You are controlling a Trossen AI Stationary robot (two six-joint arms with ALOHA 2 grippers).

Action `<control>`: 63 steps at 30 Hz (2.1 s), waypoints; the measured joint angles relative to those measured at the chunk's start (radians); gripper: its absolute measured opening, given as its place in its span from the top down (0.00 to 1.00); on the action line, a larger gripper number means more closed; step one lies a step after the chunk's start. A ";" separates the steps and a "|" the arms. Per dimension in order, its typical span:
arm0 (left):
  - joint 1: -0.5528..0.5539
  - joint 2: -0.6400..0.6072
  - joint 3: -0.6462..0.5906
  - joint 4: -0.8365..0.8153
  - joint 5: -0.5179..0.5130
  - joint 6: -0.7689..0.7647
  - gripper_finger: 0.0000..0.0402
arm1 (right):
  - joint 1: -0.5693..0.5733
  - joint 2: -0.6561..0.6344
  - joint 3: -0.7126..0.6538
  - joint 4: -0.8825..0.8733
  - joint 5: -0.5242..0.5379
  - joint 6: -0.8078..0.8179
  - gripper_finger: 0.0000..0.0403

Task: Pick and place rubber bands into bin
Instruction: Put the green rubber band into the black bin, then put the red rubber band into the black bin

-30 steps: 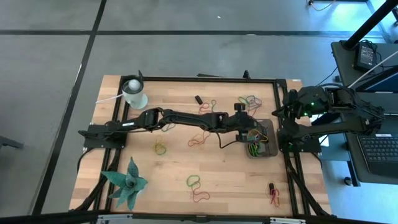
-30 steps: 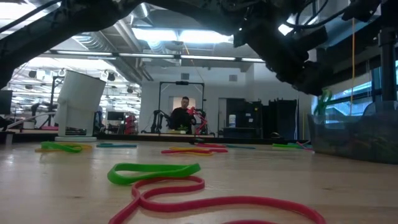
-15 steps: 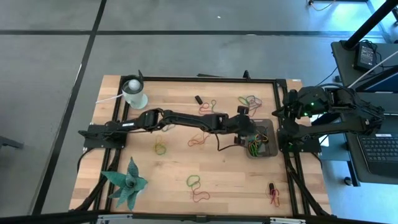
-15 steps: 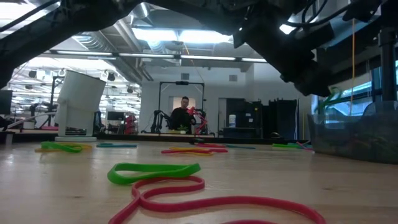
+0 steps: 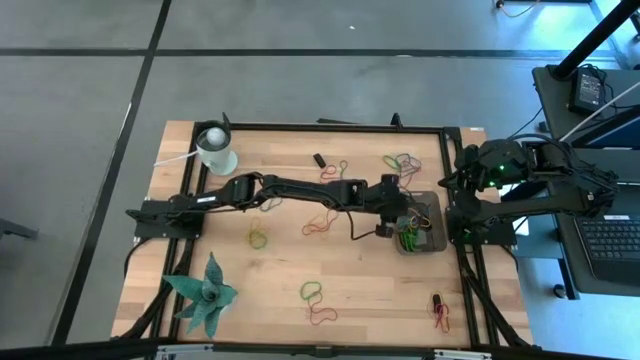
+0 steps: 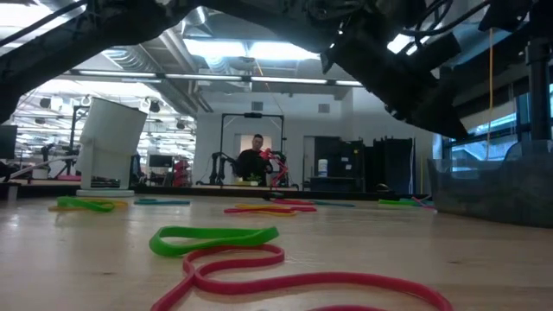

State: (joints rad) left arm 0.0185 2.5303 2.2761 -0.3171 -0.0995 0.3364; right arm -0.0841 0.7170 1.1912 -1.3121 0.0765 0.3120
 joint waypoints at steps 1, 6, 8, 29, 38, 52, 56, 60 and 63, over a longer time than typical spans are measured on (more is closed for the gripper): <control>0.004 0.000 0.000 -0.002 0.057 0.003 0.68 | 0.000 0.000 0.000 0.000 0.000 -0.001 0.99; 0.002 0.001 0.000 -0.005 -0.062 -0.078 0.72 | 0.000 0.000 0.000 0.000 0.000 -0.001 0.99; 0.010 0.001 0.000 -0.007 -0.047 -0.105 0.74 | 0.000 0.000 0.000 0.000 0.000 -0.001 0.99; 0.014 -0.196 -0.076 -0.482 0.053 -0.156 1.00 | 0.000 0.011 0.000 0.055 0.027 0.025 0.99; 0.009 -0.511 -0.658 -0.202 -0.002 -0.236 1.00 | 0.000 0.064 -0.079 0.276 0.028 0.023 0.99; -0.013 -1.310 -1.387 -0.080 -0.117 -0.369 1.00 | -0.123 0.371 -0.173 0.721 0.185 0.087 0.82; -0.012 -1.543 -1.521 -0.074 -0.117 -0.380 1.00 | -0.221 0.504 -0.099 0.640 0.185 0.197 0.72; -0.012 -1.752 -1.617 -0.076 -0.078 -0.377 1.00 | -0.311 0.614 -0.005 0.511 0.185 0.223 0.65; -0.012 -1.886 -1.666 -0.080 -0.050 -0.360 1.00 | -0.379 0.686 0.057 0.400 0.184 0.234 0.61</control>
State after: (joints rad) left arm 0.0063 0.6448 0.6096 -0.3976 -0.1499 -0.0240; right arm -0.4634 1.4033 1.2482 -0.9122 0.2604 0.5458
